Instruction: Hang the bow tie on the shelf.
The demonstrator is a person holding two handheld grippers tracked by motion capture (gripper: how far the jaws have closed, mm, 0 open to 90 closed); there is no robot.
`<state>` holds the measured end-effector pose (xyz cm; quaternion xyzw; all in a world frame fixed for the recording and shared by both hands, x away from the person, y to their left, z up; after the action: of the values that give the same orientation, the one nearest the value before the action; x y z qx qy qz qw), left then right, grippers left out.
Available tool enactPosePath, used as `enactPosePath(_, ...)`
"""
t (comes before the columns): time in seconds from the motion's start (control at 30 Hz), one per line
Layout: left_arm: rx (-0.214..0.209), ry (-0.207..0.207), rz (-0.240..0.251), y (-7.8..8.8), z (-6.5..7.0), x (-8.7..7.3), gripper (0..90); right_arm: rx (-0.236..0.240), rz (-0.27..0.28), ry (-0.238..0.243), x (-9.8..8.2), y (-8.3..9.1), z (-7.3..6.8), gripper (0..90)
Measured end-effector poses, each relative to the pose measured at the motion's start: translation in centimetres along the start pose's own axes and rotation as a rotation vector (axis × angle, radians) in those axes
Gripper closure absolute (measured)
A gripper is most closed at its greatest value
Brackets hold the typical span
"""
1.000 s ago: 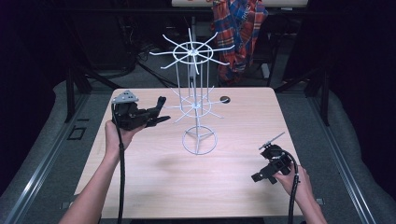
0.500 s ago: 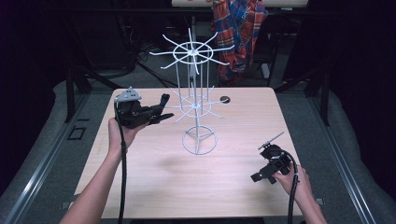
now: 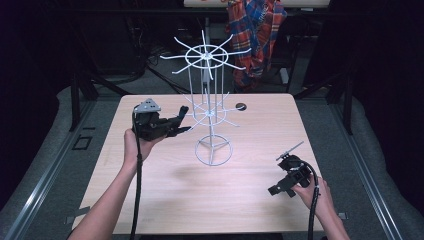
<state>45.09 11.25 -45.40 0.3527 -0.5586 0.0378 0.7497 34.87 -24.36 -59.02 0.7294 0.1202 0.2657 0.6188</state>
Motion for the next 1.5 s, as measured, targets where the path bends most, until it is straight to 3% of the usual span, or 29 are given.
enactPosePath(0.7, -0.041, -0.039, -0.021, -2.5, 0.4, -1.1, 87.7, 0.003, 0.006, -0.011, 0.1, -0.1, -0.1, 5.7)
enactPosePath(1.1, -0.029, -0.056, -0.027, -3.1, 0.4, -1.9, 87.7, 0.006, 0.004, -0.009, 0.0, 0.0, -0.1, 5.8)
enactPosePath(1.27, -0.003, -0.090, -0.023, -3.2, 0.3, -2.1, 87.6, 0.002, 0.006, -0.010, 0.0, -0.1, 0.0, 6.0)
enactPosePath(1.43, -0.001, -0.079, -0.031, -3.2, 0.2, -2.6, 87.5, 0.010, 0.022, -0.028, 0.1, -0.2, -0.2, 6.0)
enactPosePath(1.5, -0.008, -0.076, -0.039, -3.2, 0.2, -2.7, 87.4, 0.001, -0.002, 0.002, 0.0, 0.0, 0.0, 6.0)
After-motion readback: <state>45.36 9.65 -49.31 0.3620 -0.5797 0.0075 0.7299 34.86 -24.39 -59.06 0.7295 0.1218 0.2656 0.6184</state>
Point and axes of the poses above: each handheld gripper's, and its own axes: y roughly backward along the jaws, x roughly out of its top, z roughly to its right, the point moved 8 cm from there along -y, roughly forward along the jaws, and after that the axes turned 6 degrees about -x, right-handed, at the moved point
